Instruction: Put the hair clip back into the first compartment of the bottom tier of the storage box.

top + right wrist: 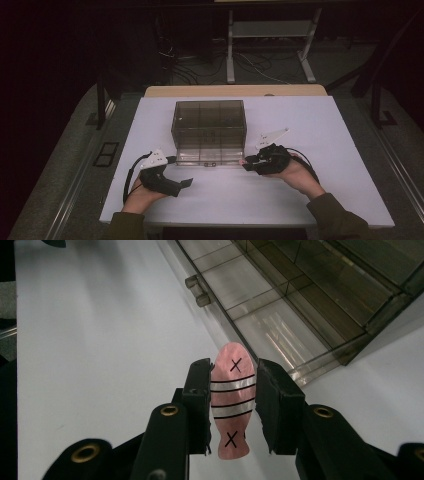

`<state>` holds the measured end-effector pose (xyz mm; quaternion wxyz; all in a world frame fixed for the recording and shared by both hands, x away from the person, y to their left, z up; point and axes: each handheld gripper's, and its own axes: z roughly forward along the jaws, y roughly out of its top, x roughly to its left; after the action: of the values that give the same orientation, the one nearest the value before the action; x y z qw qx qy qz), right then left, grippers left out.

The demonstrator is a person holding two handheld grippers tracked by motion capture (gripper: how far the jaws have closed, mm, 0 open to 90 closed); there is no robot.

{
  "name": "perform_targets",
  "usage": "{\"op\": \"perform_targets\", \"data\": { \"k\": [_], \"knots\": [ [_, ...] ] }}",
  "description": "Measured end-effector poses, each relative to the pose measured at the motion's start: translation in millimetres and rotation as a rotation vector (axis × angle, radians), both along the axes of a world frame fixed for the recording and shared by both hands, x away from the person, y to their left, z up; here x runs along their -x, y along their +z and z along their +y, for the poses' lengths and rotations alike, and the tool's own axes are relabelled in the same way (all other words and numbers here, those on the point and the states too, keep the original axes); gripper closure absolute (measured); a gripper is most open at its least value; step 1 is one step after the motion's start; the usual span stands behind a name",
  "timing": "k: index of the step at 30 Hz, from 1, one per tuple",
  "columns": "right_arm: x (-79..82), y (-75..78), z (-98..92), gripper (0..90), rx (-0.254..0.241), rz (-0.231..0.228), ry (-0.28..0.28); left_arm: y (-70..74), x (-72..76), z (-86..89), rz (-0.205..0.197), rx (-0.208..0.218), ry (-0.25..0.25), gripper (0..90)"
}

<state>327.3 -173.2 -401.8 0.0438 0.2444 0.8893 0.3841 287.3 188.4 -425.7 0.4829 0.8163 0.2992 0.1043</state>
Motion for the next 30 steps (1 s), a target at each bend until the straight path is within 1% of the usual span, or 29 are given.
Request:
{"op": "perform_targets", "data": {
  "k": [1,12,30],
  "knots": [
    [-0.4,0.5,1.1,66.9,-0.002,0.006,-0.003,0.0,0.1,-0.1,0.000,0.000,0.000,0.0],
    [-8.1,3.3,9.8,66.9,-0.005,-0.002,0.007,-0.6,0.2,-0.2,0.001,-0.001,-0.001,0.0],
    [-20.2,10.4,27.1,66.9,-0.030,-0.008,0.020,-0.8,0.1,-0.1,0.002,-0.001,-0.002,0.0]
  ]
}}
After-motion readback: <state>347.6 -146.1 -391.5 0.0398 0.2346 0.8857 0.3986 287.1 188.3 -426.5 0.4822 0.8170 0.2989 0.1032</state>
